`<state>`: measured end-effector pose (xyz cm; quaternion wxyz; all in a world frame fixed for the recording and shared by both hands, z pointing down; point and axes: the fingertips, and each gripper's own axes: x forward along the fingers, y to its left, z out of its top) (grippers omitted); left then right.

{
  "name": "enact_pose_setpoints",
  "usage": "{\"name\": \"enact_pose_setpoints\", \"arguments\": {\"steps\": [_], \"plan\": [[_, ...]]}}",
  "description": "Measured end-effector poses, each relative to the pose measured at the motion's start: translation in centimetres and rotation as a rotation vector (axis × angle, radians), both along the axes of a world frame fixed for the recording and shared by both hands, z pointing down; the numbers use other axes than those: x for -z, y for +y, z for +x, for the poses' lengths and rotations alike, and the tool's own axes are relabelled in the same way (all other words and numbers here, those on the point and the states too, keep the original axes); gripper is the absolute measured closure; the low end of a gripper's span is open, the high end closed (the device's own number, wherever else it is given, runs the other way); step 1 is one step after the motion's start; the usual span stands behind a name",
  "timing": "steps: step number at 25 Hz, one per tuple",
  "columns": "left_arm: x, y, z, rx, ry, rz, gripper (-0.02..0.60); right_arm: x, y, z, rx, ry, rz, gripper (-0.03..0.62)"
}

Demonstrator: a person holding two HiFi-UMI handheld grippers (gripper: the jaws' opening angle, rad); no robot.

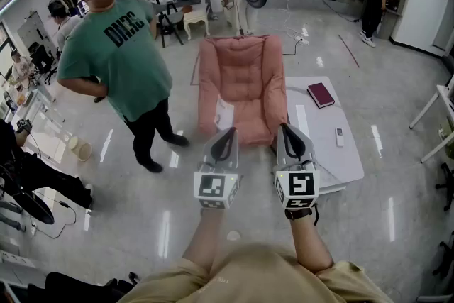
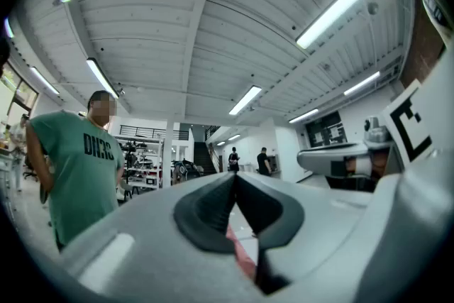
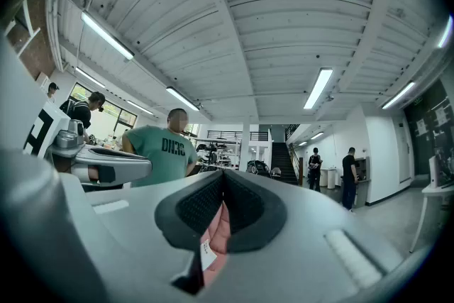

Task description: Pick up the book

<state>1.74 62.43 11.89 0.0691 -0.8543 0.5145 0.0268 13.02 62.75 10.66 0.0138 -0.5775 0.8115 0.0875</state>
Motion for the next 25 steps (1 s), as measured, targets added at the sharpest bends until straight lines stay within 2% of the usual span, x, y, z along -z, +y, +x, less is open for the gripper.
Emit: {"name": "enact_pose_setpoints", "arguments": {"steps": [9,13,19,22,25], "plan": [[-0.1,-2.8,-7.3,-0.033,0.033,-0.010,0.581,-1.2,-2.8,-7.5,-0.037,-0.029,-0.043,0.589],[-0.8,-3.0,-10.8,-0.047,0.076,-0.029,0.581,-1.6,-3.2,-11.5,-0.027,-0.018,-0.059,0.589],[-1.5,-4.8,-13.4,-0.045,0.118,-0.065,0.581,-1.6,-5.0,-15.5,0.013,0.015,-0.074,0.588],[-2.6,-6.2,-14.7,-0.015,0.128,-0.088,0.581,-3.0,-6.8,-16.6,0.043,-0.004,-0.103,0.588],[-4.7,-9.3,-14.9,0.024,0.140,-0.149,0.581,-5.5,-10.3,-16.9,0.080,0.000,-0.155,0.589]]}}
